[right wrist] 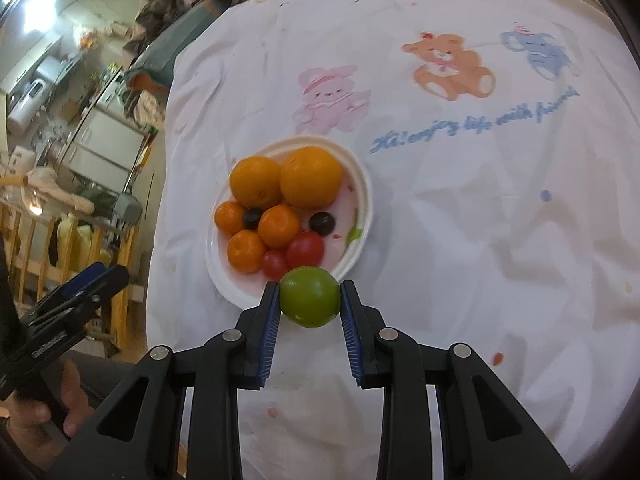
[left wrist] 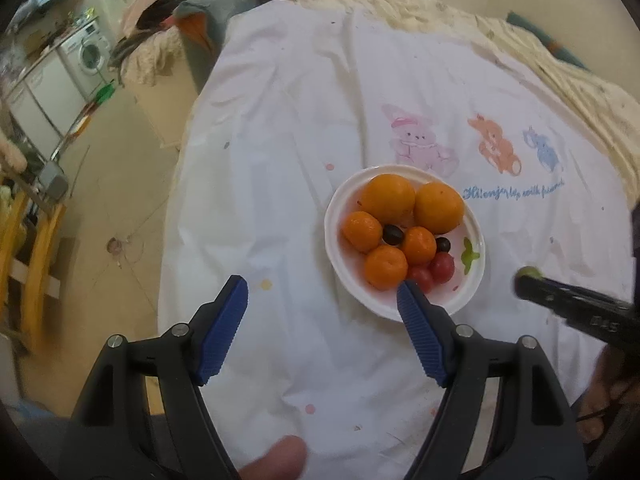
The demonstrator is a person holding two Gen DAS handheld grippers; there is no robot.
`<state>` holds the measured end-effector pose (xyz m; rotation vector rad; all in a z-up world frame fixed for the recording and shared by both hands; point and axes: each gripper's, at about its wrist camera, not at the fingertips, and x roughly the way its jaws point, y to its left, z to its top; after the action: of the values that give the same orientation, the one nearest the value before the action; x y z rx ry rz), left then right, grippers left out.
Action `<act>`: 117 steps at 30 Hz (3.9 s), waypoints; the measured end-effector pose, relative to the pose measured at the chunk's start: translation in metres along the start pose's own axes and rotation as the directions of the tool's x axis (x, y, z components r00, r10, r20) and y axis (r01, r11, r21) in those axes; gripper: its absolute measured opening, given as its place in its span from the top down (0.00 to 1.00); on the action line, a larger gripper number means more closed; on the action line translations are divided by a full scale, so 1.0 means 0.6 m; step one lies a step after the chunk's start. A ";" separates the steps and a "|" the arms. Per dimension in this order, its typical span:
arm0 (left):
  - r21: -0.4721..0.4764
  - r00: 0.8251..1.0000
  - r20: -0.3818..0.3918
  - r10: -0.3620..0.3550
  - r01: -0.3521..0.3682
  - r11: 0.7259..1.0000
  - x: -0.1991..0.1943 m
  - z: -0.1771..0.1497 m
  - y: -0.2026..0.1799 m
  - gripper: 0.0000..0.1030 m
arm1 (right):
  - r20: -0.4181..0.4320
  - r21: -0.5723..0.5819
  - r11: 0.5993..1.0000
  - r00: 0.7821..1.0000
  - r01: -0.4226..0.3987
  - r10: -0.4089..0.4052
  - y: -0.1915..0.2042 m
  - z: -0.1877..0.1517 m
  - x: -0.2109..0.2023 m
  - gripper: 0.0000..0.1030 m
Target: Organize fruits
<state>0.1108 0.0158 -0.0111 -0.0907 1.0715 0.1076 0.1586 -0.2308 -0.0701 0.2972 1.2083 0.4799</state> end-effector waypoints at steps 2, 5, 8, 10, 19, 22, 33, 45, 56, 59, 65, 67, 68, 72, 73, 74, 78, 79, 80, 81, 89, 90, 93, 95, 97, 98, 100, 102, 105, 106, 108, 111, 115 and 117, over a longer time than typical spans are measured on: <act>-0.010 1.000 -0.007 -0.015 0.015 1.000 0.005 -0.006 0.001 0.28 | -0.011 -0.021 1.000 1.000 0.000 -0.001 0.011 0.002 0.015 0.70; -0.012 1.000 -0.022 -0.015 0.015 1.000 0.012 -0.015 0.005 0.28 | -0.028 -0.050 0.999 1.000 0.006 -0.007 0.025 0.006 0.041 0.69; -0.025 0.999 -0.025 -0.019 0.018 1.000 0.014 -0.019 0.010 0.27 | -0.052 -0.071 0.997 0.998 0.015 -0.019 0.033 0.008 0.070 0.69; -0.027 0.999 -0.033 -0.012 0.011 1.000 0.019 -0.021 0.009 0.14 | -0.063 -0.081 0.997 0.998 0.021 -0.026 0.036 0.008 0.087 0.70; -0.008 0.999 -0.031 -0.035 0.035 0.999 0.019 -0.022 -0.008 0.07 | -0.097 -0.122 0.991 0.993 0.056 -0.068 0.046 0.003 0.132 0.69; -0.011 0.999 -0.033 -0.041 0.041 0.999 0.020 -0.022 -0.009 0.06 | -0.107 -0.123 0.991 0.992 0.053 -0.067 0.045 0.000 0.138 0.67; -0.001 0.999 -0.037 -0.028 0.028 1.000 0.027 -0.030 -0.007 0.04 | -0.040 -0.168 0.982 0.995 0.082 -0.090 0.063 -0.002 0.113 0.25; 0.003 0.995 0.080 -0.051 0.051 0.999 -0.028 -0.037 0.002 0.04 | 0.052 -0.165 0.986 0.998 0.033 -0.025 0.094 -0.015 -0.018 0.18; 0.019 0.992 0.101 -0.082 0.080 0.997 -0.063 -0.085 -0.002 0.04 | 0.210 -0.111 0.988 0.974 0.111 -0.086 0.081 -0.093 -0.118 0.12; 0.016 0.991 0.107 -0.079 0.078 0.997 -0.068 -0.097 0.000 0.04 | 0.258 -0.082 0.989 0.962 0.120 -0.095 0.074 -0.110 -0.132 0.11; 0.036 0.977 0.209 -0.033 0.026 0.999 -0.088 -0.109 -0.001 0.04 | 0.385 -0.091 0.979 0.913 0.182 -0.134 0.075 -0.139 -0.136 0.02; 0.037 0.973 0.229 -0.023 0.015 0.999 -0.088 -0.108 -0.001 0.04 | 0.401 -0.100 0.972 0.903 0.212 -0.155 0.078 -0.138 -0.131 0.01; 0.036 0.973 0.231 -0.021 0.013 0.999 -0.086 -0.107 -0.001 0.04 | 0.409 -0.107 0.969 0.898 0.222 -0.160 0.079 -0.136 -0.128 0.01; 0.027 0.974 0.225 -0.023 0.018 0.999 -0.080 -0.104 -0.001 0.04 | 0.434 -0.124 0.963 0.885 0.241 -0.165 0.089 -0.130 -0.124 0.00; 0.029 0.974 0.226 -0.022 0.016 0.999 -0.080 -0.104 -0.002 0.04 | 0.435 -0.128 0.960 0.884 0.248 -0.170 0.090 -0.131 -0.121 0.00; 0.029 0.974 0.227 -0.021 0.015 0.999 -0.080 -0.104 -0.002 0.04 | 0.435 -0.134 0.958 0.883 0.255 -0.175 0.091 -0.131 -0.120 0.00; 0.032 0.974 0.225 -0.025 0.019 0.999 -0.079 -0.105 -0.004 0.04 | 0.437 -0.149 0.951 0.881 0.270 -0.182 0.096 -0.134 -0.116 0.00; 0.031 0.974 0.225 -0.026 0.020 0.999 -0.079 -0.104 -0.004 0.04 | 0.437 -0.152 0.950 0.880 0.273 -0.184 0.097 -0.134 -0.116 0.00; 0.032 0.974 0.225 -0.026 0.020 0.999 -0.079 -0.105 -0.005 0.04 | 0.439 -0.152 0.949 0.879 0.277 -0.186 0.098 -0.134 -0.116 0.00; 0.031 0.974 0.225 -0.026 0.020 0.999 -0.078 -0.104 -0.005 0.04 | 0.440 -0.153 0.948 0.878 0.279 -0.187 0.098 -0.134 -0.116 0.00; 0.021 0.975 0.220 -0.025 0.021 1.000 -0.076 -0.103 -0.005 0.04 | 0.435 -0.150 0.944 0.877 0.294 -0.204 0.100 -0.133 -0.113 0.00; 0.018 0.975 0.220 -0.025 0.021 1.000 -0.076 -0.104 -0.004 0.04 | 0.434 -0.147 0.945 0.878 0.293 -0.205 0.099 -0.133 -0.113 0.00; 0.013 0.976 0.217 -0.021 0.019 1.000 -0.077 -0.106 -0.002 0.04 | 0.432 -0.143 0.946 0.878 0.291 -0.204 0.099 -0.132 -0.113 0.00; 0.008 0.977 0.214 -0.022 0.021 1.000 -0.077 -0.105 0.000 0.04 | 0.432 -0.145 0.945 0.878 0.292 -0.205 0.099 -0.132 -0.112 0.00; 0.007 0.977 0.214 -0.023 0.022 1.000 -0.077 -0.106 0.000 0.04 | 0.432 -0.144 0.945 0.878 0.292 -0.206 0.099 -0.132 -0.112 0.00; 0.008 0.976 0.214 -0.023 0.022 1.000 -0.077 -0.105 0.000 0.04 | 0.432 -0.144 0.945 0.878 0.292 -0.206 0.099 -0.132 -0.113 0.00; 0.011 0.976 0.215 -0.023 0.022 1.000 -0.077 -0.105 0.000 0.04 | 0.432 -0.144 0.946 0.878 0.291 -0.205 0.099 -0.132 -0.113 0.00; 0.011 0.977 0.214 -0.022 0.020 1.000 -0.077 -0.105 0.000 0.04 | 0.432 -0.143 0.946 0.878 0.291 -0.205 0.099 -0.131 -0.113 0.00; 0.006 0.977 0.211 -0.027 0.026 1.000 -0.077 -0.105 0.001 0.04 | 0.433 -0.142 0.946 0.878 0.290 -0.205 0.099 -0.131 -0.112 0.00; 0.002 0.977 0.210 -0.028 0.028 1.000 -0.077 -0.104 0.001 0.04 | 0.432 -0.140 0.946 0.878 0.292 -0.207 0.098 -0.131 -0.111 0.00; -0.002 0.978 0.208 -0.027 0.028 1.000 -0.076 -0.103 0.001 0.04 | 0.428 -0.136 0.947 0.879 0.292 -0.210 0.096 -0.129 -0.109 0.00; -0.002 0.978 0.208 -0.028 0.029 1.000 -0.077 -0.103 0.000 0.04 | 0.429 -0.137 0.947 0.879 0.292 -0.209 0.096 -0.128 -0.109 0.00; 0.000 0.977 0.213 -0.024 0.025 1.000 -0.076 -0.103 0.000 0.04 | 0.431 -0.136 0.946 0.877 0.293 -0.210 0.095 -0.128 -0.109 0.00; -0.001 0.977 0.212 -0.024 0.025 1.000 -0.076 -0.104 0.000 0.04 | 0.430 -0.135 0.947 0.879 0.291 -0.208 0.095 -0.128 -0.109 0.00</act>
<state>0.0349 0.0057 -0.0007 -0.0935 0.8563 0.0947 0.0574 -0.2171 -0.0155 0.0610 0.7643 0.2861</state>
